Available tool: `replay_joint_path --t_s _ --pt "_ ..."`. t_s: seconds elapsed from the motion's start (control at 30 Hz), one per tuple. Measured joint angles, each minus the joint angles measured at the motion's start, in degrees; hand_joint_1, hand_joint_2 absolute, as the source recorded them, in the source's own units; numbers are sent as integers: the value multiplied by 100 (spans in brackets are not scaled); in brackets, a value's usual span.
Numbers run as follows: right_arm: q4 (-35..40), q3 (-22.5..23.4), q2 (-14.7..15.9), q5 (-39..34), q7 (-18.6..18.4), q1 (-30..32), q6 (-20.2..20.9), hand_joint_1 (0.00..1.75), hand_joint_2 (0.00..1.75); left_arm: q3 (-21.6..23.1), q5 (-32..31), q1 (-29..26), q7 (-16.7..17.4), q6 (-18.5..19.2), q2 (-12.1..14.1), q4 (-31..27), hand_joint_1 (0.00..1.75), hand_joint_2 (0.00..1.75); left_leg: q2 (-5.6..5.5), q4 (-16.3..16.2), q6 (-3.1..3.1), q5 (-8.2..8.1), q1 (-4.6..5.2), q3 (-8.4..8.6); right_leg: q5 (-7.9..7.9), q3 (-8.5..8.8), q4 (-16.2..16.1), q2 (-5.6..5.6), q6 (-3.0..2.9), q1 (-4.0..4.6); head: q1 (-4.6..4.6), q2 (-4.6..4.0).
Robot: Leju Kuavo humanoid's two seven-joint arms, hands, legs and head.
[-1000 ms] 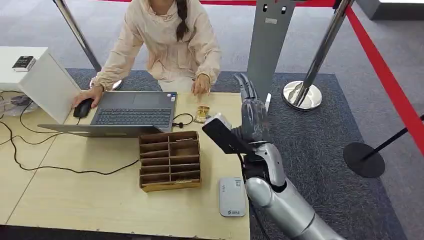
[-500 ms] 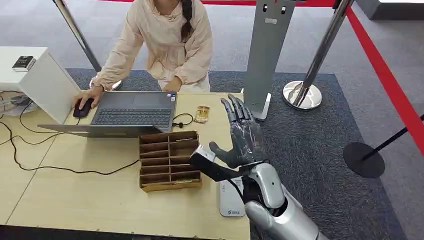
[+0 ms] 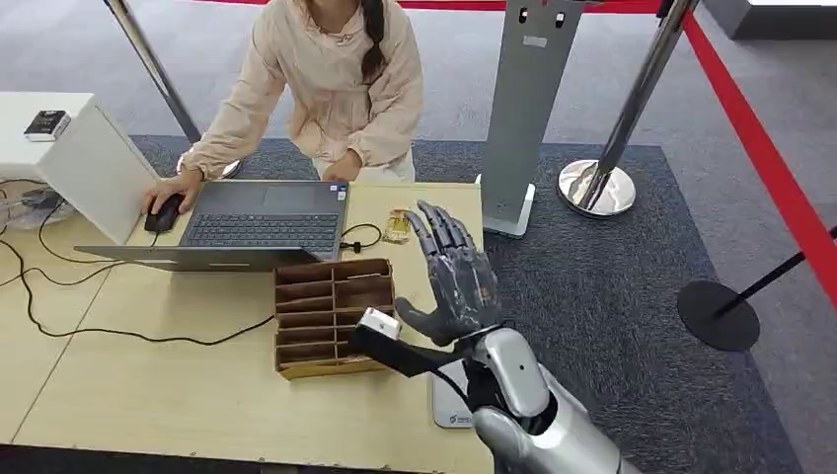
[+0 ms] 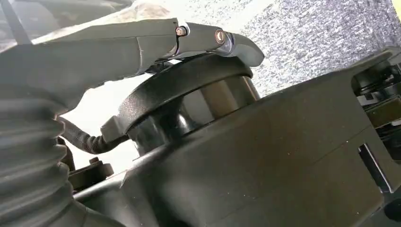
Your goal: Pass the card to the sensor for recognition and then transmit it.
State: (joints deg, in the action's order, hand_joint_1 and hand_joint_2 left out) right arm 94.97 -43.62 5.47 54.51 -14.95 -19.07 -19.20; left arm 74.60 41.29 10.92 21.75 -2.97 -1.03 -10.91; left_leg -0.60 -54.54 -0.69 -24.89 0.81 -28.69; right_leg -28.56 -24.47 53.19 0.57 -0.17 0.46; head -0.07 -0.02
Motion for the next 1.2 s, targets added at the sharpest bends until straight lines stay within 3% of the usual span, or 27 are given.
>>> replay_joint_path --t_s 0.1,0.33,0.73,0.9,1.2 --pt "-2 -175 -20 -201 44 -50 265 0 175 0 0 2 20 -13 0 0 0 175 -1 0 0 0 0 0 0 0 0 0 0 0 0 0" --pt "-4 -470 -18 -271 48 -45 409 14 175 0 0 6 48 -24 -2 0 0 175 0 0 0 0 -1 -1 0 -1 0 0 0 0 0 0" --pt "-114 -807 -79 -190 98 -12 250 33 175 2 0 7 42 -20 -2 0 0 175 1 -1 0 0 -1 -1 0 -1 1 0 0 0 0 0" --pt "-212 -885 -144 -131 138 -12 107 51 175 4 0 7 42 -15 0 0 0 175 0 -1 0 0 0 -2 0 -1 1 0 0 0 0 0" --pt "-446 -986 -280 -46 140 -25 -80 59 175 4 0 8 35 2 0 0 0 175 0 -1 0 0 0 -2 0 0 1 0 0 0 0 0"
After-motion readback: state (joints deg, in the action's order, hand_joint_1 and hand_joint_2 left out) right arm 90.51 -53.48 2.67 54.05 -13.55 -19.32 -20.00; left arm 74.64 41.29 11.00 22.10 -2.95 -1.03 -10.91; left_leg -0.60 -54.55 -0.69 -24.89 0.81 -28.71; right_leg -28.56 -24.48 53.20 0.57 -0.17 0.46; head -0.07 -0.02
